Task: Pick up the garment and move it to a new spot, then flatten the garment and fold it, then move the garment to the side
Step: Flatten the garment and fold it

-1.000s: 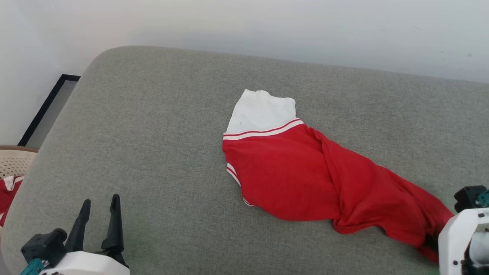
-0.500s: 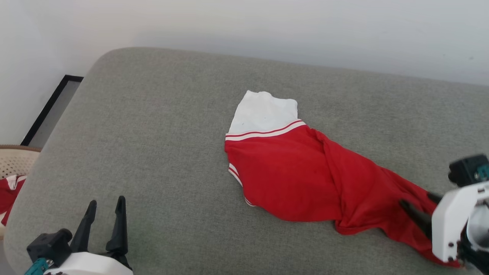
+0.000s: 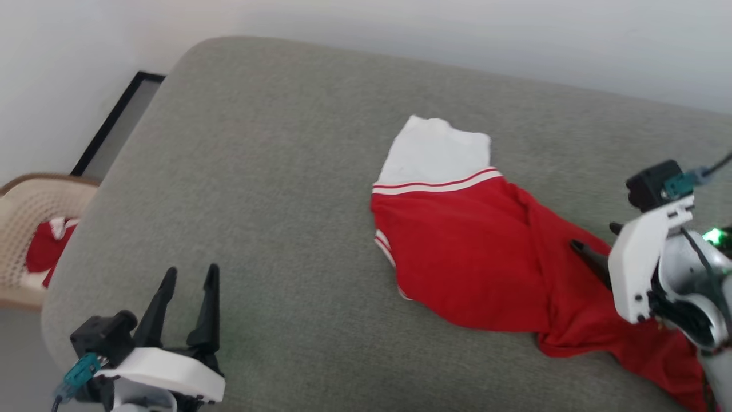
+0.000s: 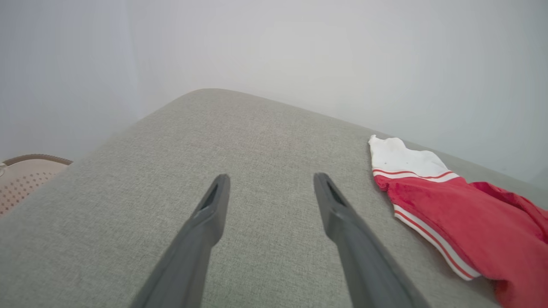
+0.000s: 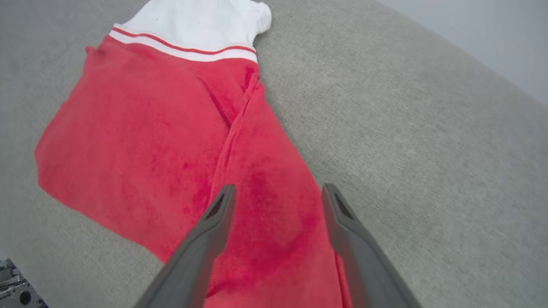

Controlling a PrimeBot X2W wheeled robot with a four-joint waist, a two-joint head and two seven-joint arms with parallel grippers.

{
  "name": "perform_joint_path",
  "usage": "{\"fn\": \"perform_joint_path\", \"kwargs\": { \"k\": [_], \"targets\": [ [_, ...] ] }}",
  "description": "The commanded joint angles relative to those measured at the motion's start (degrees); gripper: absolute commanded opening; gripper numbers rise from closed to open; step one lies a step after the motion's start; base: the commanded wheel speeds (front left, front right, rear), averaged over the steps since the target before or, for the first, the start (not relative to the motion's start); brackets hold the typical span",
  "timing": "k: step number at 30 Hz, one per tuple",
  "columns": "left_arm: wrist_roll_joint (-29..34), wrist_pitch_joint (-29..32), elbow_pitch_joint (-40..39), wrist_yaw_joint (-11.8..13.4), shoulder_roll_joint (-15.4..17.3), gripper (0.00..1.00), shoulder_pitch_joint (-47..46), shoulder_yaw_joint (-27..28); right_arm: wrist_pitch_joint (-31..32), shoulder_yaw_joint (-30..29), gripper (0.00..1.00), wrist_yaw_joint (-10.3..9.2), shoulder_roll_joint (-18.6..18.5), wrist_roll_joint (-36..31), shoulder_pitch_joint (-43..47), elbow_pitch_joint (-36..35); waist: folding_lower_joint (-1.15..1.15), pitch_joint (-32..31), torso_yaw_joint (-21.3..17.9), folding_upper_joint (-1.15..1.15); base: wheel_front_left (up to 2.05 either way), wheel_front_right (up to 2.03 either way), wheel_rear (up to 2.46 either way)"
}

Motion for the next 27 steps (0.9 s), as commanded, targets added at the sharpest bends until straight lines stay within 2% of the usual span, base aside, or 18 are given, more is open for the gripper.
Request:
{"fn": "perform_joint_path", "kwargs": {
  "k": [1,10,15,16,17,18,22,27],
  "targets": [
    [0.2,-0.19,0.36,-0.58,-0.35,1.0,-1.48,-0.27,-0.17,1.63,1.0,-0.02,-0.19,0.37,-2.48,2.85,0.0,1.37,1.79,0.0,0.0,0.0,0.0],
    [0.6,-0.25,2.3,-2.21,-2.3,1.0,-4.27,-0.61,0.33,10.71,1.0,-0.02,-0.94,2.9,-11.84,17.31,0.0,4.86,5.3,0.0,0.0,0.0,0.0],
    [1.37,-0.25,3.13,-3.06,-3.41,1.0,-5.36,-0.2,-0.12,14.53,1.0,-0.02,-0.19,4.42,-15.06,26.2,0.0,6.44,6.37,0.0,0.0,0.0,0.0],
    [1.52,-0.26,3.26,-3.19,-3.55,1.0,-5.47,-0.09,-0.23,15.41,0.47,-0.02,-0.01,4.89,-15.48,27.5,0.0,6.65,6.51,0.0,0.0,0.0,0.0],
    [1.55,-0.26,3.41,-3.35,-3.72,1.0,-5.67,0.09,-0.68,16.41,0.14,-0.02,0.05,5.31,-16.12,28.71,0.0,6.86,6.57,0.0,0.0,0.0,0.0],
    [1.64,-0.26,3.5,-3.52,-3.93,1.0,-5.93,0.32,-1.34,17.12,0.0,-0.02,-0.03,5.59,-16.82,29.58,0.0,7.08,6.58,0.0,0.0,0.0,0.0],
    [2.08,-0.27,3.72,-3.87,-4.53,1.0,-6.3,1.02,-3.72,18.18,0.0,-0.02,-0.34,6.39,-19.43,31.54,0.0,7.46,6.31,0.0,0.0,0.0,0.0],
    [2.85,-0.26,3.98,-4.37,-4.86,1.0,-5.87,2.49,-6.52,17.21,0.0,-0.21,-2.92,7.73,-23.04,33.12,0.0,7.34,5.02,0.0,0.0,0.0,0.0]
  ]
}}
